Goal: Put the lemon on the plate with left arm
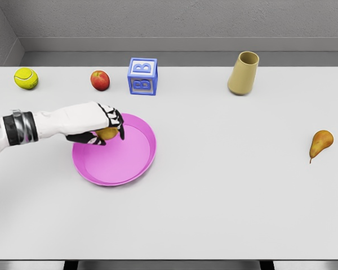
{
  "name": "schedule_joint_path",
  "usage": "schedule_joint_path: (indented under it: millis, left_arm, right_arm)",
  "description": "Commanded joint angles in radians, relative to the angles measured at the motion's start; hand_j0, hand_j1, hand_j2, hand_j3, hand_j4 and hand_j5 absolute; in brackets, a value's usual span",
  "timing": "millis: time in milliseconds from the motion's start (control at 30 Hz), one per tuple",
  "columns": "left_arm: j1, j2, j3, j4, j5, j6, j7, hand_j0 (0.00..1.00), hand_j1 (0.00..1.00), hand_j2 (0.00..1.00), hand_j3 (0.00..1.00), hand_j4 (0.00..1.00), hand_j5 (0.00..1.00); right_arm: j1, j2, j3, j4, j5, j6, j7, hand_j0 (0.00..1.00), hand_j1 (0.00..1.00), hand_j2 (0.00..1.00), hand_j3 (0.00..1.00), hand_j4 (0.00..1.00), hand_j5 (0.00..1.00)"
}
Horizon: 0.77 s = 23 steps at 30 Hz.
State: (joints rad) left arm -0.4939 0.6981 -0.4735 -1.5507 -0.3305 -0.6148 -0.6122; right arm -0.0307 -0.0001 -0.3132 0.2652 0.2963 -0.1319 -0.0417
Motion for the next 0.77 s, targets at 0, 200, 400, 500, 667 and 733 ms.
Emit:
schedule_joint_path:
  millis: [0,200,400,500,667,733]
  left_arm:
    - [0.0,-0.023,-0.014,-0.014,0.007,0.004,0.001,0.56,0.56,0.56,0.56,0.56,0.56]
    - [0.003,-0.02,-0.013,-0.011,0.002,0.004,0.001,1.0,1.0,1.0,1.0,1.0,1.0]
    - [0.009,0.138,0.199,-0.006,0.073,0.004,0.001,1.0,1.0,1.0,1.0,1.0,1.0]
    - [0.037,0.201,0.246,0.047,0.119,0.004,0.001,1.0,1.0,1.0,1.0,1.0,1.0]
    - [0.069,0.204,0.17,-0.026,0.117,0.004,0.001,1.0,1.0,1.0,1.0,1.0,1.0]
    - [0.067,0.204,0.174,-0.026,0.117,0.004,0.001,1.0,1.0,1.0,1.0,1.0,1.0]
  right_arm:
    - [0.0,0.0,0.0,0.0,0.0,0.0,0.0,1.0,1.0,1.0,1.0,1.0,1.0]
    - [0.0,0.0,-0.001,0.0,0.0,0.0,0.0,1.0,1.0,1.0,1.0,1.0,1.0]
    - [0.0,0.0,0.0,0.0,0.0,0.0,0.0,1.0,1.0,1.0,1.0,1.0,1.0]
    - [0.0,0.0,0.0,0.0,0.0,0.0,0.0,1.0,1.0,1.0,1.0,1.0,1.0]
    - [0.0,0.0,0.0,0.0,0.0,0.0,0.0,1.0,1.0,1.0,1.0,1.0,1.0]
    - [0.0,0.0,-0.001,0.0,0.0,0.0,0.0,1.0,1.0,1.0,1.0,1.0,1.0]
